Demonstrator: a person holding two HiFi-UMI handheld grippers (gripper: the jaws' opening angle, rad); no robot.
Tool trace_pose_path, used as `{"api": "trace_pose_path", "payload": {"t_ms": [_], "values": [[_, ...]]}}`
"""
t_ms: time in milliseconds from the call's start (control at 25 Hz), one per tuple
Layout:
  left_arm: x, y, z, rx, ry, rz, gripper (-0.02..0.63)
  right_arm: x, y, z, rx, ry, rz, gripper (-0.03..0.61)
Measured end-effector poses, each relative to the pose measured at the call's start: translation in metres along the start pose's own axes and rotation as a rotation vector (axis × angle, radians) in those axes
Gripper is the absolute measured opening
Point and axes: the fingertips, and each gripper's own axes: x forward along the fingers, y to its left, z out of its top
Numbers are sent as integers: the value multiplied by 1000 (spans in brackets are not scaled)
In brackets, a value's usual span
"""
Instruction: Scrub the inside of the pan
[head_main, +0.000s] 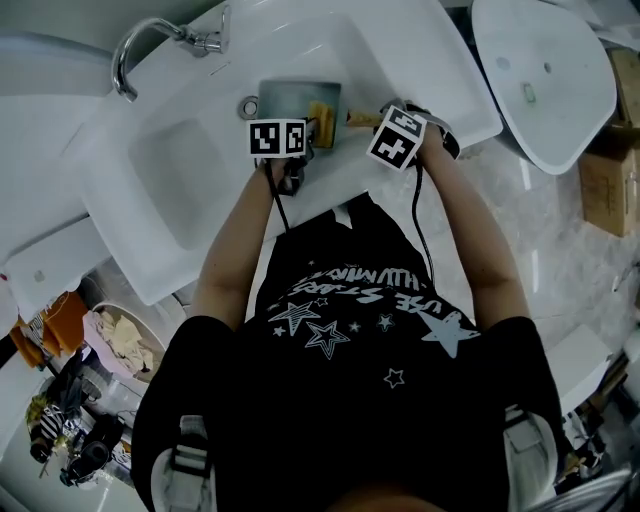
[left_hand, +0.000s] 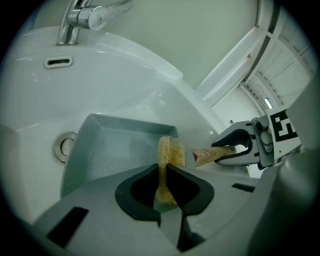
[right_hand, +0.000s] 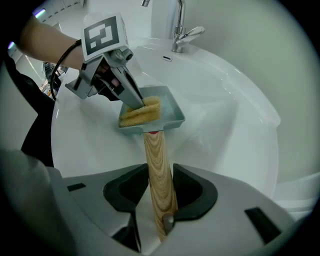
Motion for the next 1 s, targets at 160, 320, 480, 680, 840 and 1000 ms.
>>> {"api": "trace_pose_path", "payload": {"t_ms": [160, 320, 480, 680, 840, 1000], "values": [[9, 1, -4, -10, 34, 19, 51, 1, -1, 0, 6, 4, 5, 150], [15, 1, -7, -9, 56, 18, 51, 2, 0, 1, 8, 4, 7, 150], [22, 1, -11, 13, 85, 36, 51, 3, -1, 0, 9, 7, 8, 150], [27, -1, -12, 64, 110, 61, 51, 2, -1, 0, 11, 8, 13, 150], [26, 2, -11, 79, 114, 71, 51, 2, 0, 0, 14, 12, 19, 150], [25, 6, -10, 74, 111, 81, 51, 2, -1, -1, 21, 21, 27, 150]]}}
